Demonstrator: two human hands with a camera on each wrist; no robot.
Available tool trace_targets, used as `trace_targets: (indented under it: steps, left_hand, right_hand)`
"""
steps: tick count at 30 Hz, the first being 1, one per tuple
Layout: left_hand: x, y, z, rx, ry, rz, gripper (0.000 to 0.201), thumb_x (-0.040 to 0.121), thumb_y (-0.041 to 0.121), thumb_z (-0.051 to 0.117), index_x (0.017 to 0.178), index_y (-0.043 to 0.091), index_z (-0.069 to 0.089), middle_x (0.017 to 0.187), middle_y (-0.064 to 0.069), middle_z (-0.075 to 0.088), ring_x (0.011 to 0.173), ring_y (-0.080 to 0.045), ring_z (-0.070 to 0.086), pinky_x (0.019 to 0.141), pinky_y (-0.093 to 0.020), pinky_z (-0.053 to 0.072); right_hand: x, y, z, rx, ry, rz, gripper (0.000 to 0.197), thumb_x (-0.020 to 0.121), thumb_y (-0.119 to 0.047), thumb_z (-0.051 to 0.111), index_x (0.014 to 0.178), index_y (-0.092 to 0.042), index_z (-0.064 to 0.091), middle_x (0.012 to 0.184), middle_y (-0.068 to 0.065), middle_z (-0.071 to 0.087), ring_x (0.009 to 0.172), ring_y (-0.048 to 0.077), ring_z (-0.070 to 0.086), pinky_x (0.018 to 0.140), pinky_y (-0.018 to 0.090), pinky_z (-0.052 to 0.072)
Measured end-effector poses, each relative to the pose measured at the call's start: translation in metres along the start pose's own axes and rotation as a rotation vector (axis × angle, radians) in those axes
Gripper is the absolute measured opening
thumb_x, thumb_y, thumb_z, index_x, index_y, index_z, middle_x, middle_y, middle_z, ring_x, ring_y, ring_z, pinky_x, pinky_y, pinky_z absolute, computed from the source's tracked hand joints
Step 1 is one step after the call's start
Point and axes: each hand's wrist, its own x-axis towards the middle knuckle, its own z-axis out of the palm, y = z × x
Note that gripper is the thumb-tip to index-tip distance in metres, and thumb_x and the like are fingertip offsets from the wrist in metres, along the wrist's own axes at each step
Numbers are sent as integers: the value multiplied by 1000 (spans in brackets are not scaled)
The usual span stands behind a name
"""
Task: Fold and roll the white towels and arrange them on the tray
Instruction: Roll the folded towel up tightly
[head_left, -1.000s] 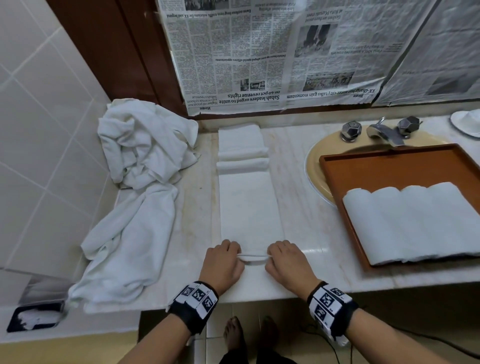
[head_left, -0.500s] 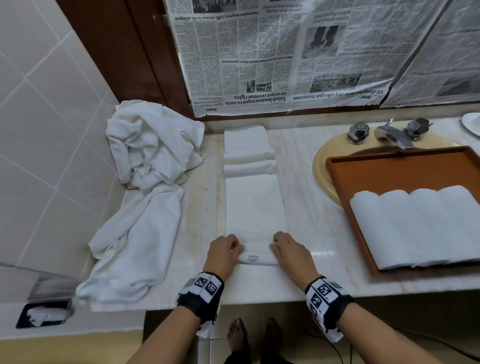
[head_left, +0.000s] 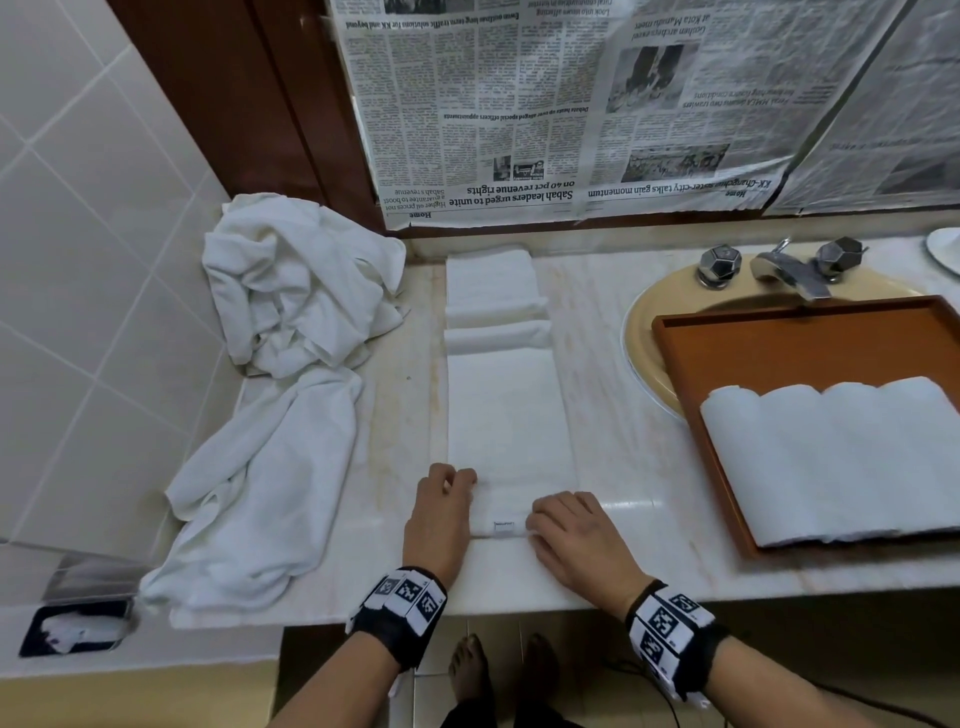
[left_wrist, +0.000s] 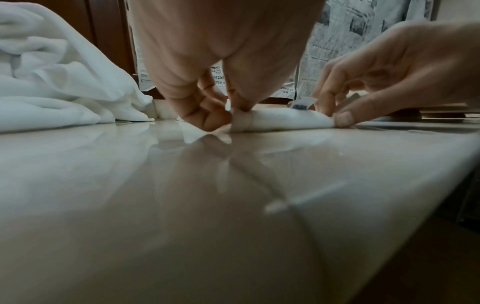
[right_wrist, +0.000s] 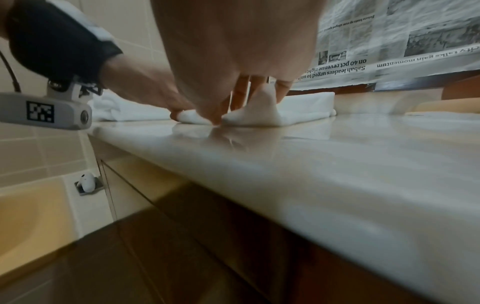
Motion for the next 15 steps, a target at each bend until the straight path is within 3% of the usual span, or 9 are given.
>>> trace_targets:
  steps: [4,7,10,12,15]
  left_hand:
    - [-5,0,2,-12,111,257,26,89,12,54,112,23,59,115,3,50,93,-19,49,67,-35,49]
    - [-15,-2,8,76,70,392,16,87,37,54,100,31,61,103,13,56,93,-14,52,74,-32,45]
    - [-18,-10,14,103,38,359,23,86,49,54,104,36,59,103,18,59,96,-12,53,76,-29,41]
    - [-12,-12,13,73,26,296,31,89,52,47,106,34,65,100,15,64,95,-15,57,76,-31,42]
    - [-2,-8,3,-10,-103,196,57,90,61,29,113,28,70,100,8,70,95,-18,60,80,-34,44]
  right_hand:
    - [12,-3,-2,9,-53,44,15,82,-23,55,89,-15,65,92,0,62,78,19,56,72,30,44]
    - [18,-2,-2,44,-96,84,14,79,-21,55,83,-14,66,82,0,62,72,19,54,67,31,46]
    - [31,0,-15,291,-196,280,21,86,-28,52,92,-16,69,85,-4,65,78,16,57,73,31,48]
    - [39,7,-26,525,-293,445,16,90,-28,59,97,-19,70,86,-9,66,80,13,59,76,30,48]
    - [41,14,-28,531,-258,455,16,93,-27,61,107,-21,66,95,-6,63,80,16,61,75,32,50]
